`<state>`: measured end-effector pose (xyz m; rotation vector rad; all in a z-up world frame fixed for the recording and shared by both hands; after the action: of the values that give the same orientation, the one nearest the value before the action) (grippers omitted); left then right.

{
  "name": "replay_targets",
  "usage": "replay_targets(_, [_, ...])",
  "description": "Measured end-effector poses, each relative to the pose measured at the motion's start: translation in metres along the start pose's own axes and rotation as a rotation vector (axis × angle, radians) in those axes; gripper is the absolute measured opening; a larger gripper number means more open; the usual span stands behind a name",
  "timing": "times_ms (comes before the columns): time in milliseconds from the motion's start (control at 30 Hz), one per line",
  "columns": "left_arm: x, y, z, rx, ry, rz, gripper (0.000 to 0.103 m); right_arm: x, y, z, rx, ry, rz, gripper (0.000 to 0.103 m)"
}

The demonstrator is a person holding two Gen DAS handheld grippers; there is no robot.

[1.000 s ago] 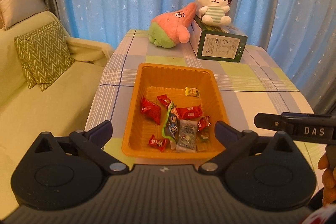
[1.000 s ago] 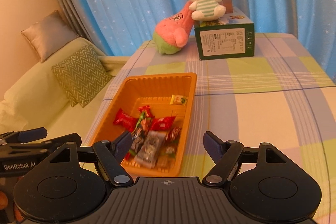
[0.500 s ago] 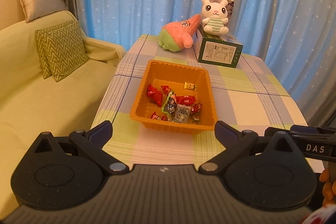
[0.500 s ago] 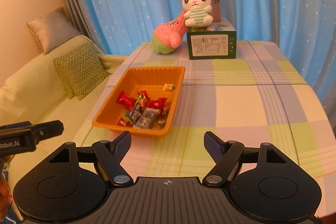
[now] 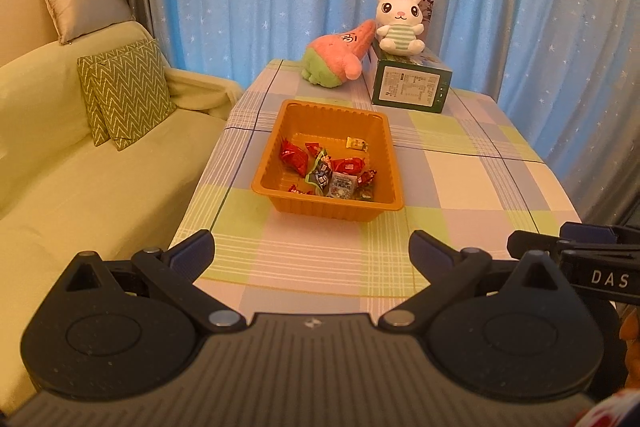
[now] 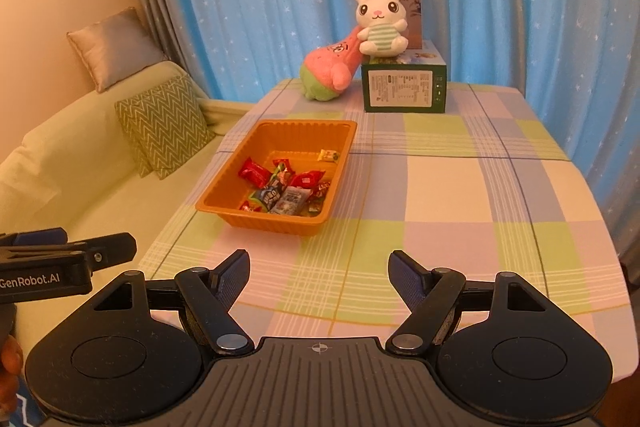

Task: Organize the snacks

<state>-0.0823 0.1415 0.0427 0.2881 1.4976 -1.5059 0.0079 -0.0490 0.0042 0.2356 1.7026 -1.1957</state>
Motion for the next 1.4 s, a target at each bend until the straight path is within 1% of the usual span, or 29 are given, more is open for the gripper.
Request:
replay_targets(433, [0.012,-0.012,0.004,-0.005,0.010,0.006,0.103,0.007,-0.020,0.005,0.009,0.007,0.024,0.076])
replay_targets(1400, [0.009,-0.015,0.009,0.005,0.030,0.018,0.103,0.008,-0.019,0.002,0.007,0.002,0.022,0.076])
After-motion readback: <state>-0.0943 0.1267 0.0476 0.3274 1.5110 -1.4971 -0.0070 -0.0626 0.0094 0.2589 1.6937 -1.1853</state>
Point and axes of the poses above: each gripper's, at about its wrist camera, not at the fingertips, and y roughly the way its jaws point, z to its right, x to its underside, the point moved 3 cm from there along y, roughly the way its jaws point, and after that the axes turned 12 degrees about -y, right-handed, at the moved point
